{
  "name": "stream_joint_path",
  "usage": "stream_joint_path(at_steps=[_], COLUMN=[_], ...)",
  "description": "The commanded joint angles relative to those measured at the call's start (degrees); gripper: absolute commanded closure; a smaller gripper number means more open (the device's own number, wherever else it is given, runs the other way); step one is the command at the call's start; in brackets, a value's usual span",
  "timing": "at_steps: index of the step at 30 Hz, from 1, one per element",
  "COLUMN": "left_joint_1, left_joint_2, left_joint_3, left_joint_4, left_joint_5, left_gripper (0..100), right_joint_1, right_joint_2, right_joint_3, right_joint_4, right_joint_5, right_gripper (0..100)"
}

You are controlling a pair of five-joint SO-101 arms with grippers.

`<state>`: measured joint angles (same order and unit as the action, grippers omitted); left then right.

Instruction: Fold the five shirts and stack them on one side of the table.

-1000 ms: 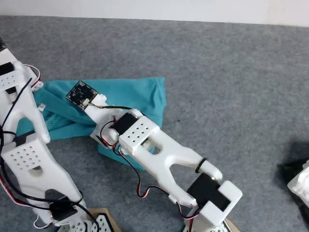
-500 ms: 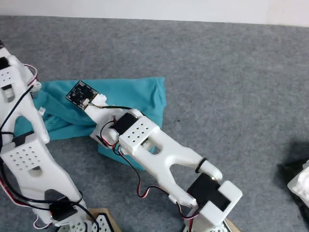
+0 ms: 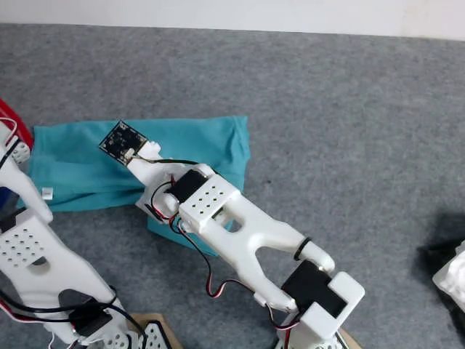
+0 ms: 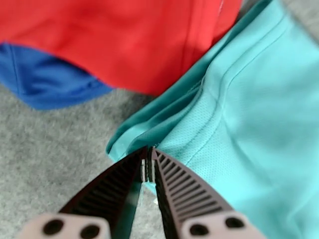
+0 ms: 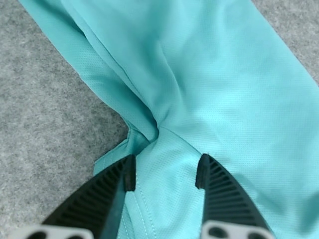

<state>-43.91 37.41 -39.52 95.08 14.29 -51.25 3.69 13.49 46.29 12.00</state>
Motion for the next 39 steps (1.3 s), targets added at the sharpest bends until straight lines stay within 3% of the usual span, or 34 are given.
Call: stream_joint_path(at_steps=[1,7,17,22,33,39], left_joint_1=[-1.7,-2.2,-6.9,-6.7,-3.1,-3.1], left_joint_2=[-0.7,-0.8,-0.9,-0.9,-1.0,-1.0], left_joint_3=[0.3,5.7,9.9,11.1,10.9,9.1], left_joint_4=[-0.3,-2.2,-9.8,-10.5,-10.5,-10.0], left_joint_5=[-0.2,-5.4,-6.0,-10.9,-11.5,-11.1], left_gripper=[100,100,100,100,96,91], right_joint_1=[0.7,0.7,0.2,-3.7,-3.6,-4.0], right_joint_2=[-3.1,-3.1,-3.6,-7.6,-16.2,-24.3], right_joint_3=[-0.2,-0.2,-0.1,0.1,16.7,27.6], right_joint_4=[-1.1,-1.1,-0.2,6.2,2.9,2.9], right_joint_5=[0.1,0.1,0.2,6.3,5.9,18.2], right_gripper=[79.6,79.6,79.6,79.6,79.6,79.3])
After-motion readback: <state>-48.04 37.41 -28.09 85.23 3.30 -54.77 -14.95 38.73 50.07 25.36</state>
